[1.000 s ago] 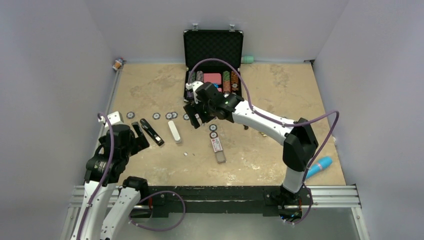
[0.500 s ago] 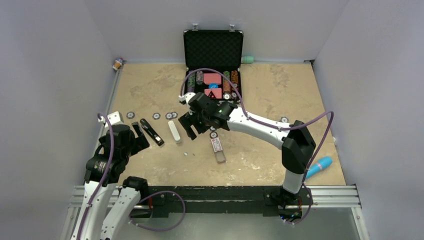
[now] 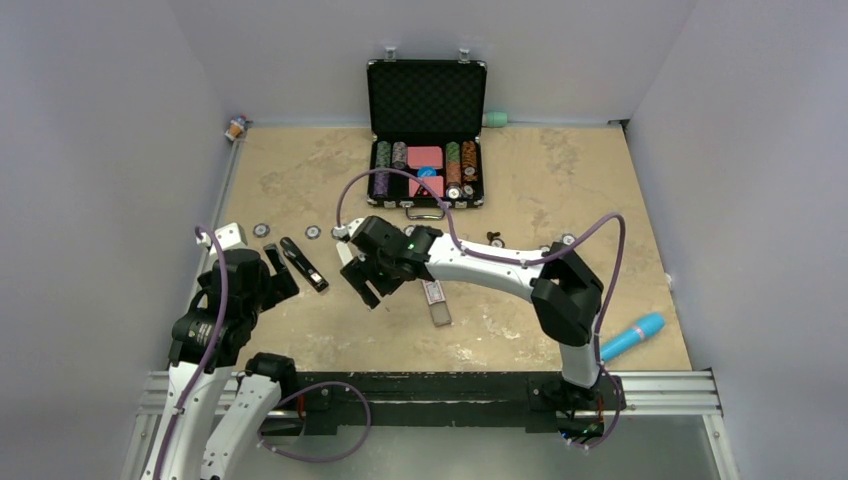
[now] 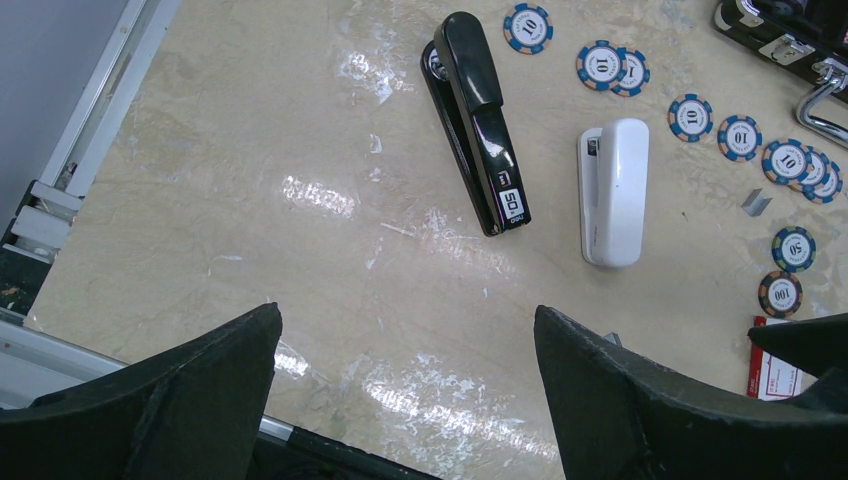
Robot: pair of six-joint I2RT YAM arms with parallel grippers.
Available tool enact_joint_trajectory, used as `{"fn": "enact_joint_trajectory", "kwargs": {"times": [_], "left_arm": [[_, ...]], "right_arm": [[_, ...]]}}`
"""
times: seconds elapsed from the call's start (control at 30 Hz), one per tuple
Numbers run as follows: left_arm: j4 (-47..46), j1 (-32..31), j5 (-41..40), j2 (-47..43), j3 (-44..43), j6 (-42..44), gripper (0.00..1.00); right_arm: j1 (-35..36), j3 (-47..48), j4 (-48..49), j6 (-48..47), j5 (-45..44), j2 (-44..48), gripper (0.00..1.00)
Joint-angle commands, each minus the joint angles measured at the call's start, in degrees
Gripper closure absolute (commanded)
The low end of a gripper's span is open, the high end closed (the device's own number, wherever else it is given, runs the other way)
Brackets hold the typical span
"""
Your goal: Unload the staples from the stapler
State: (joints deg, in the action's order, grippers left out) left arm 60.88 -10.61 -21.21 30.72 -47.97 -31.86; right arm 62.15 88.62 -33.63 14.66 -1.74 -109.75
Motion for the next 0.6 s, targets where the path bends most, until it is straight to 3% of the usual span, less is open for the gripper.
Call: {"fn": "enact_joint_trajectory", "kwargs": {"times": [0.0, 0.57], "left_arm": [[-1.67, 0.28, -0.03, -0.13, 0.24, 0.48, 0.00], [-1.75, 0.33, 0.29, -0.13, 0.33, 0.62, 0.00]], "right_arm": [[0.80, 3.21, -0.29, 1.49, 0.92, -1.06, 0.22], [3.80, 7.88, -2.49, 2.53, -0.19, -8.05, 0.29]]}}
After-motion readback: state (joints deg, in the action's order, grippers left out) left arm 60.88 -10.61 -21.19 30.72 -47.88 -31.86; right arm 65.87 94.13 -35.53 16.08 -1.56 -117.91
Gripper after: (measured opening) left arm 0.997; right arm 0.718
